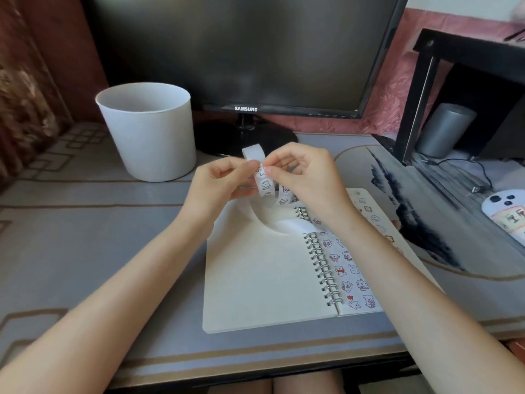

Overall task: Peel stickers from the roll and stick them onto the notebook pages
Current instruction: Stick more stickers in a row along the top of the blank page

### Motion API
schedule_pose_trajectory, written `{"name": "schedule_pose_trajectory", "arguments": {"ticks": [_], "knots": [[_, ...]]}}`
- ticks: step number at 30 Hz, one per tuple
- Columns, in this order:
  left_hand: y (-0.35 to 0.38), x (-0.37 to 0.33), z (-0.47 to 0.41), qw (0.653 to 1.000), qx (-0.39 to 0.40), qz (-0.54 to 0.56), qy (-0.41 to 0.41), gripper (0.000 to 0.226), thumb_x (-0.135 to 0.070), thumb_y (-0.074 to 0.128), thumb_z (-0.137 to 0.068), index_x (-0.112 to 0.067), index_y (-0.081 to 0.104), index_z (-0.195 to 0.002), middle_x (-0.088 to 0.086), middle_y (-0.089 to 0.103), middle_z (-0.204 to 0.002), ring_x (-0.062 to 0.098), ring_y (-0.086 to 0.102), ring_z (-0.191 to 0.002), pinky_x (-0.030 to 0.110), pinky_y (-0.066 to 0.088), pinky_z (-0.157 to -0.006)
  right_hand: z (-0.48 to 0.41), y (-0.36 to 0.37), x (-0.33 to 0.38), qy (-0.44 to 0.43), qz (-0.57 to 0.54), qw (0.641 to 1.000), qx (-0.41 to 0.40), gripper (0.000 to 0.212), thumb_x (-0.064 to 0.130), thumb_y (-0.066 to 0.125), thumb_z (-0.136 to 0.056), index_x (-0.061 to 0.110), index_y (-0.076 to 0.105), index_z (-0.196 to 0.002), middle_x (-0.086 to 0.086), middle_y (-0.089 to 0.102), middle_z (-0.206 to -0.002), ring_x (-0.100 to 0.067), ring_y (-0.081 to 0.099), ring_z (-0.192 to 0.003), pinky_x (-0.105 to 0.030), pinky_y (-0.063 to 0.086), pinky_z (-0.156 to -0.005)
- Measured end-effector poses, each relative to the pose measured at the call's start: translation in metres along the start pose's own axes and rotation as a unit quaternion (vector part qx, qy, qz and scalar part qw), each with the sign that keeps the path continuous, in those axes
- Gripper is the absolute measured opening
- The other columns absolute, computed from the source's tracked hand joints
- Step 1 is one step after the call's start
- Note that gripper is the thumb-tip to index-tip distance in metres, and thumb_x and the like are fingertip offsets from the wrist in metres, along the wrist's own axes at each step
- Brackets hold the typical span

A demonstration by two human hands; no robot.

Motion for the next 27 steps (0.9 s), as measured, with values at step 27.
{"name": "schedule_pose_trajectory", "arguments": {"ticks": [27], "knots": [[-0.0021,0.0043,-0.0015,0.999,-0.023,-0.005,-0.025,0.015,-0.017,0.062,-0.09,-0.006,0.072,-0.087,0.007,0.073,-0.08,0.015,0.07,-0.075,0.027,0.058,-0.075,-0.0053,0.0073,-0.0031,-0.019,0.051,0.998,0.01,0.004,0.006,0.07,-0.082,0.009,0.071,-0.085,0.001,0.068,-0.078,0.002,0.053,-0.064,-0.011,0.042,-0.062]]}}
Point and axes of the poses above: each hand's wrist, its own z-axis away from the middle knuckle, its own y-axis out of the palm, x = y × z, the point moved 4 cm from there along -z, towards the middle knuckle
